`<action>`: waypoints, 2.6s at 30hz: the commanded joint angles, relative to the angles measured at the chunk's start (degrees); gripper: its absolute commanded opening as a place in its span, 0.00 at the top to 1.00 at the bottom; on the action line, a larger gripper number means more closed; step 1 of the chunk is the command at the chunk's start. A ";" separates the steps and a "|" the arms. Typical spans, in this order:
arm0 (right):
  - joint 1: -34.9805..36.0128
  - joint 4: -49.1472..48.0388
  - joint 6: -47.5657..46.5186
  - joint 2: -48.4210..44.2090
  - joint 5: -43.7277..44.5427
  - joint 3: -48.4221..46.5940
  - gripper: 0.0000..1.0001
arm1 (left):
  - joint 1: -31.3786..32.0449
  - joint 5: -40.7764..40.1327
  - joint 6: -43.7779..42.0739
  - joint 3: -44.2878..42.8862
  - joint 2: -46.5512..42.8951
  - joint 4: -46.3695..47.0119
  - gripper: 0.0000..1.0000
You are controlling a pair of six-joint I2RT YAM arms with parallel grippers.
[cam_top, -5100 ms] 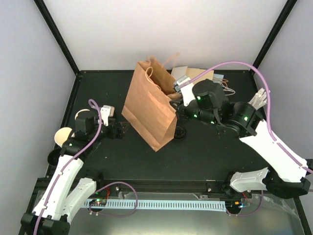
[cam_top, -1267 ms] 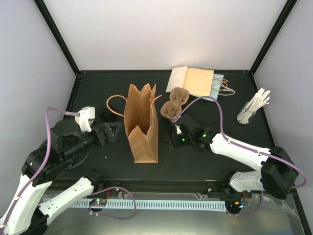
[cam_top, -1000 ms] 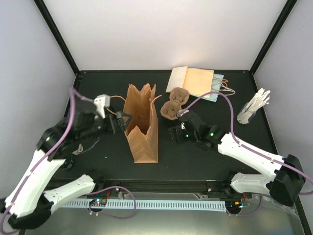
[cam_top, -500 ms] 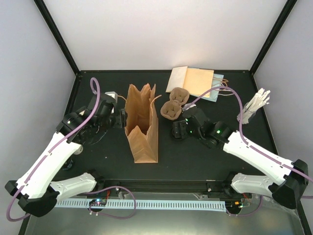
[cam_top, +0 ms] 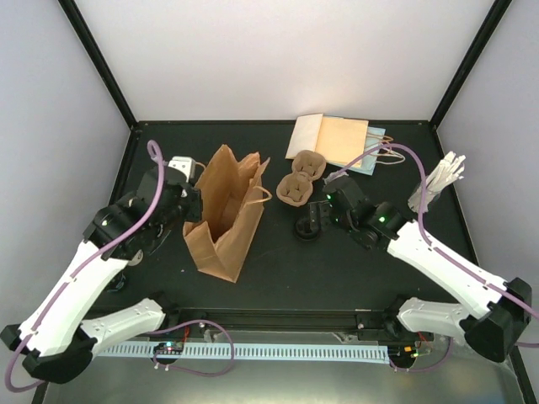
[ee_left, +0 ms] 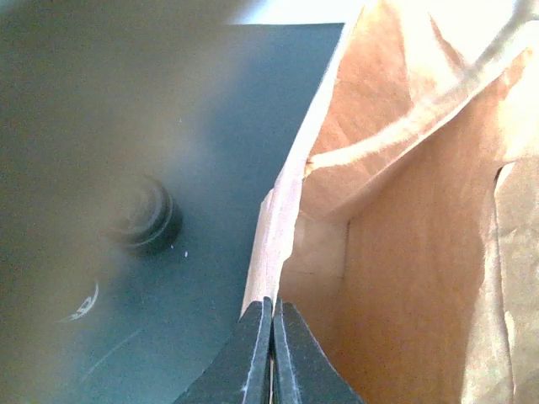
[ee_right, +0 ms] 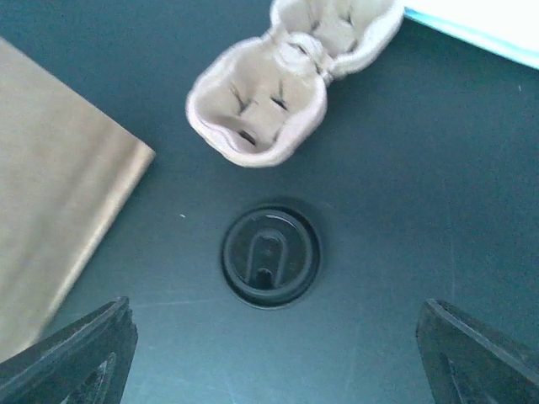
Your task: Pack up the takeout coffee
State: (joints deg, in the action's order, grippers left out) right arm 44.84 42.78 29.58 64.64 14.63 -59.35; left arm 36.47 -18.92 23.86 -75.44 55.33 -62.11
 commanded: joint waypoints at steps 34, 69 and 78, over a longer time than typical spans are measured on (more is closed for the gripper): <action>-17.94 -5.88 -5.14 13.58 -10.47 0.84 0.15 | -15.66 12.25 3.54 -16.62 14.22 14.93 0.98; -18.00 -10.93 -6.06 17.18 -16.67 0.05 0.12 | -21.61 21.03 6.97 -9.37 9.61 18.37 0.06; -19.13 -12.00 -6.69 26.37 -20.86 -7.77 0.14 | -21.61 20.81 2.22 -3.33 -3.59 9.83 0.01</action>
State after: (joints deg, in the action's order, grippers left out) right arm 26.83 32.86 23.31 88.97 -3.18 -63.70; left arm 15.33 0.71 29.61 -81.21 56.97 -46.28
